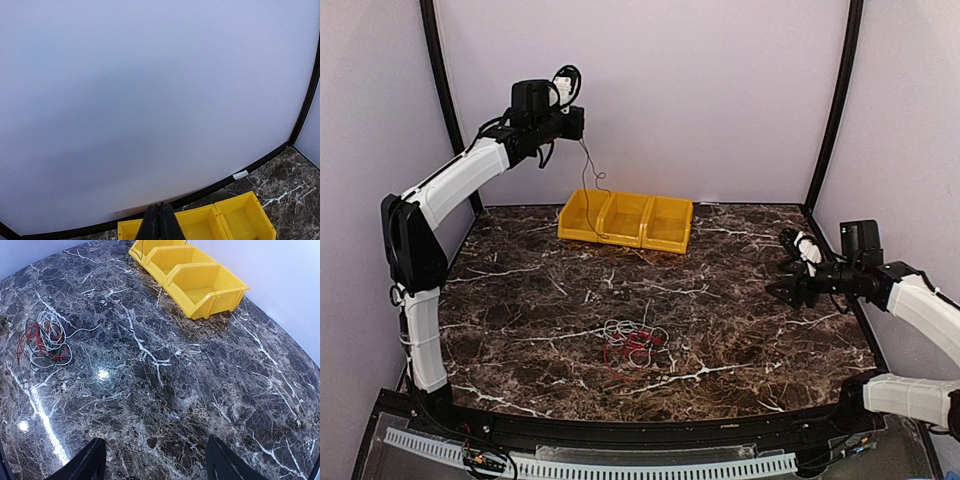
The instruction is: Untangle the cables
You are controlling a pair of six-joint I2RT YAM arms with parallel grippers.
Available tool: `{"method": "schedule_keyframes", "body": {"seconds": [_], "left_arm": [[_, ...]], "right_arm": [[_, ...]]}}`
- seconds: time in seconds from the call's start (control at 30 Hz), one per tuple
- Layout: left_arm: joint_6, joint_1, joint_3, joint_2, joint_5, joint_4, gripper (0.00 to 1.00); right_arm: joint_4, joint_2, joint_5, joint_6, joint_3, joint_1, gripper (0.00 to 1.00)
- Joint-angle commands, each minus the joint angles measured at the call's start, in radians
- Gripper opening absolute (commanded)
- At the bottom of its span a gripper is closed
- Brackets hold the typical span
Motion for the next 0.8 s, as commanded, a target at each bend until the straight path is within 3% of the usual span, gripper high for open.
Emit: {"method": "schedule_keyframes", "body": {"seconds": [0.0, 0.43, 0.77], "left_arm": [[0.036, 0.028, 0.093, 0.054, 0.041, 0.121, 0.00], [-0.101, 0.101, 0.167, 0.131, 0.162, 0.254, 0.00], [-0.045, 0.124, 0.161, 0.136, 0.127, 0.294, 0.00]], "right_arm": [[0.036, -0.002, 0.018, -0.008, -0.013, -0.004, 0.70], [0.042, 0.029, 0.044, -0.013, -0.018, -0.006, 0.70], [0.043, 0.047, 0.050, -0.010, -0.020, -0.007, 0.70]]}}
